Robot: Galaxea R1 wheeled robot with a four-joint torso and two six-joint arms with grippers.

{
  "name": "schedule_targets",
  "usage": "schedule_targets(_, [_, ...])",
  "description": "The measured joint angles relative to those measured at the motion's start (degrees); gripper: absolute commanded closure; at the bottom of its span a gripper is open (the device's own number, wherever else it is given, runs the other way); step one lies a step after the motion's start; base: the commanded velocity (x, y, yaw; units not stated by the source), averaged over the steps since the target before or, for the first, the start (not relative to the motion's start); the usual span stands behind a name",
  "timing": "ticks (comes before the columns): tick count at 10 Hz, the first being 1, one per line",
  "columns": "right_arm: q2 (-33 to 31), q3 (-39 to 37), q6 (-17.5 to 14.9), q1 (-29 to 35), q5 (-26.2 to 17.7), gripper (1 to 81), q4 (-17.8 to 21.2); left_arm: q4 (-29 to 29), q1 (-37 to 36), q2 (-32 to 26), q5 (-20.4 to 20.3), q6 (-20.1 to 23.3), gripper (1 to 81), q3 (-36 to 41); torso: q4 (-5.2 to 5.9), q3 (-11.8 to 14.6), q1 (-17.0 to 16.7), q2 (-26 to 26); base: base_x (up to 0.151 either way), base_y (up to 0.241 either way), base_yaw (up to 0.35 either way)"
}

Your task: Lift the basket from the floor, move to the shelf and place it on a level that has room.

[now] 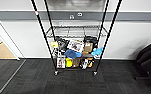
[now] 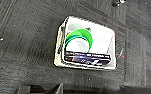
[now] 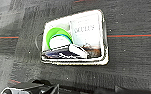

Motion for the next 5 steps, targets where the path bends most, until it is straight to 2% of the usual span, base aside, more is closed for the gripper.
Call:
schedule_targets(3, [-0.13,0.0,0.44,0.39,0.05,1.0,0.02,-0.02,-0.34,0.0,-0.06,0.0,1.0,0.0,0.0,-4.94,3.89,-5.99,0.0,0.0,0.0])
schedule_targets(5, [0.0,0.0,0.49,0.91,0.17,1.0,0.02,-0.02,-0.56,0.29,-0.28,0.0,1.0,-0.11,0.0,-5.9,5.77,-8.88,0.0,0.0,0.0])
